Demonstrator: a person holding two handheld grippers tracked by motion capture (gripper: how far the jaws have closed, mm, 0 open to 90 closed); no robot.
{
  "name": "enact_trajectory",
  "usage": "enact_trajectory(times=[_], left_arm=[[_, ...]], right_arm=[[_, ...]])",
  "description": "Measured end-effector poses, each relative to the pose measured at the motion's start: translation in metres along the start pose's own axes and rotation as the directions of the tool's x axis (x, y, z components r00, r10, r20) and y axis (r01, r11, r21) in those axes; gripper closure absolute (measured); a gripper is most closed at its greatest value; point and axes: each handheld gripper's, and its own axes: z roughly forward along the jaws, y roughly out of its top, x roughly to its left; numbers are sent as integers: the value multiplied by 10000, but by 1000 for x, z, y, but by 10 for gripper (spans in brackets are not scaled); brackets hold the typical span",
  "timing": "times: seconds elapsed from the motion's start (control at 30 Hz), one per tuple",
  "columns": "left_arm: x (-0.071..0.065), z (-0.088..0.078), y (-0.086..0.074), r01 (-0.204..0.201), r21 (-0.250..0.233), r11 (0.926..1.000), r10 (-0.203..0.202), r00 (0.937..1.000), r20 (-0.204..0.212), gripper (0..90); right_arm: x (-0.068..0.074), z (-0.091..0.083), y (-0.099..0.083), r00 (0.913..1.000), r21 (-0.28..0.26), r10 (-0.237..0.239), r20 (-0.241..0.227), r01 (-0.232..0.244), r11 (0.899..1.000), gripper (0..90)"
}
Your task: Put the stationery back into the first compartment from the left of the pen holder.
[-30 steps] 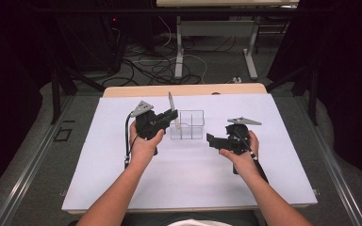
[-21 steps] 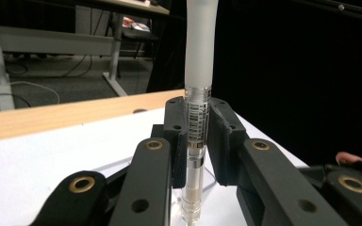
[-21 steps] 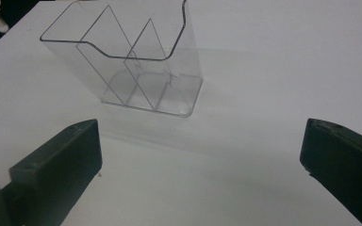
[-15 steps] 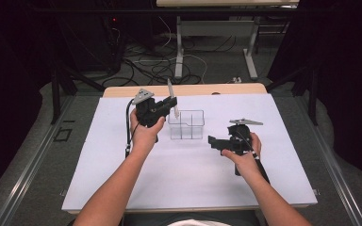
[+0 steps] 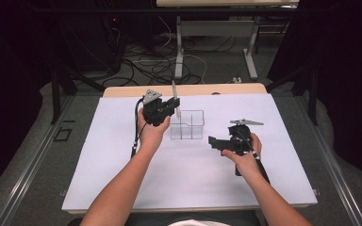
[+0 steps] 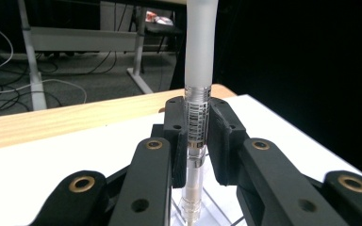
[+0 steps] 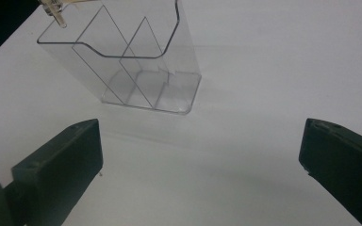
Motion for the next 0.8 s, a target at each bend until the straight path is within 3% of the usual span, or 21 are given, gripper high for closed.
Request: enact_trajectory(times=[0.23, 0.8], left_arm=[[2, 5, -9, 113, 243, 9996, -109, 9998, -139, 793], [7, 14, -34, 117, 903, 9958, -86, 9994, -345, 792]], right_arm=[[-2, 5, -3, 10000, 457, 6, 36, -8, 9990, 0], [0, 6, -4, 10000, 569, 40, -91, -35, 9984, 0]])
